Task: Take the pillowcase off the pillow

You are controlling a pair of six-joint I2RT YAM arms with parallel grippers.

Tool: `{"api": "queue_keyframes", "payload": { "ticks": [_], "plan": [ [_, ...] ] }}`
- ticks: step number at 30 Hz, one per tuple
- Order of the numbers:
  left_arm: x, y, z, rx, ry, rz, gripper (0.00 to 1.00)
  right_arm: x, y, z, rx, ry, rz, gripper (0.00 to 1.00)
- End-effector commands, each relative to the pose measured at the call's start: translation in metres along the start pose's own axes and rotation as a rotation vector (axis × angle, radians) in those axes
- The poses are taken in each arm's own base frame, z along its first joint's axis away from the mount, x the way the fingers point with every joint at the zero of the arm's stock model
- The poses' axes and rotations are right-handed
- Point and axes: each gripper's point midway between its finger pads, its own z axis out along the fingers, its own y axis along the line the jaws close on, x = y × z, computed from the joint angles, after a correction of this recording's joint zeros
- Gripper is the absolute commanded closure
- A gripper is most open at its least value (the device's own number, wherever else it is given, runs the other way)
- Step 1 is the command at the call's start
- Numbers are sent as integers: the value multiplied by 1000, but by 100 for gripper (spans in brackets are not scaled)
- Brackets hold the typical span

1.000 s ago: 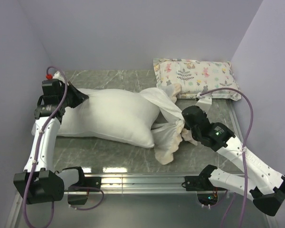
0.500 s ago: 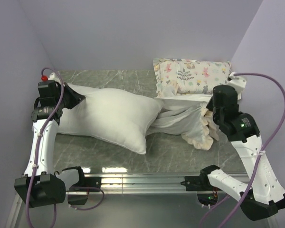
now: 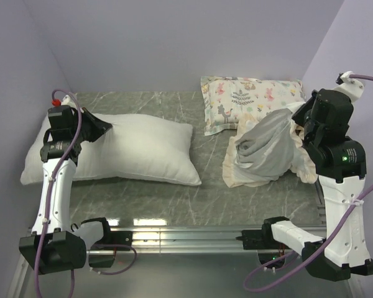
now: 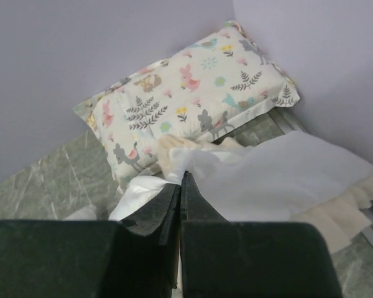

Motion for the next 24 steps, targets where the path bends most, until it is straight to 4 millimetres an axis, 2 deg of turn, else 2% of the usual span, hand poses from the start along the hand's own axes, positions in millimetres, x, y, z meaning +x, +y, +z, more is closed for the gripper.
{"api": "queue_keyframes", "payload": {
  "ticks": [1,2,4,5,7,8,9,10,11,12,13,14,15,16,18,19,21,22,23,24],
  "plan": [
    [-39,-61,-21,253,-157,20,99,-6,22,-3,-123,-11,26,100],
    [-32,-60,-17,256,-137,18,99,5,23,0,-130,11,19,100],
    [-19,-57,-10,244,-116,25,99,14,28,3,-158,28,27,100],
    [-15,-55,-7,237,-108,25,99,33,27,11,-156,67,17,100],
    [-6,-47,-3,220,-101,22,100,50,35,16,-200,95,23,100],
    [-3,-46,-2,221,-101,24,100,77,34,20,-210,144,8,100],
    [3,-40,1,208,-90,21,100,91,36,21,-229,164,11,100],
    [5,-38,2,202,-88,26,99,96,39,19,-255,145,24,100],
    [7,-35,2,194,-83,28,100,138,39,23,-265,220,-12,97],
    [12,-30,4,184,-75,28,100,155,40,22,-279,242,-6,95],
    [14,-28,3,181,-77,35,100,163,45,18,-309,232,8,92],
    [18,-23,5,171,-71,32,99,203,38,20,-288,286,-14,91],
    [21,-21,5,171,-68,37,100,223,46,11,-325,310,-26,90],
    [22,-20,4,170,-67,40,100,253,38,10,-326,334,-31,89],
    [28,-15,5,163,-62,47,99,285,39,4,-363,381,7,87],
    [30,-14,5,162,-58,47,98,312,32,5,-360,415,9,86],
    [36,-12,5,167,-40,52,97,333,29,1,-373,455,29,83],
    [37,-14,3,176,-38,59,94,340,27,-2,-377,469,25,77],
    [40,-14,2,181,-31,66,90,338,29,-4,-390,469,22,72],
    [42,-14,1,178,-26,81,86,334,32,-8,-404,464,20,61]
  ]
}}
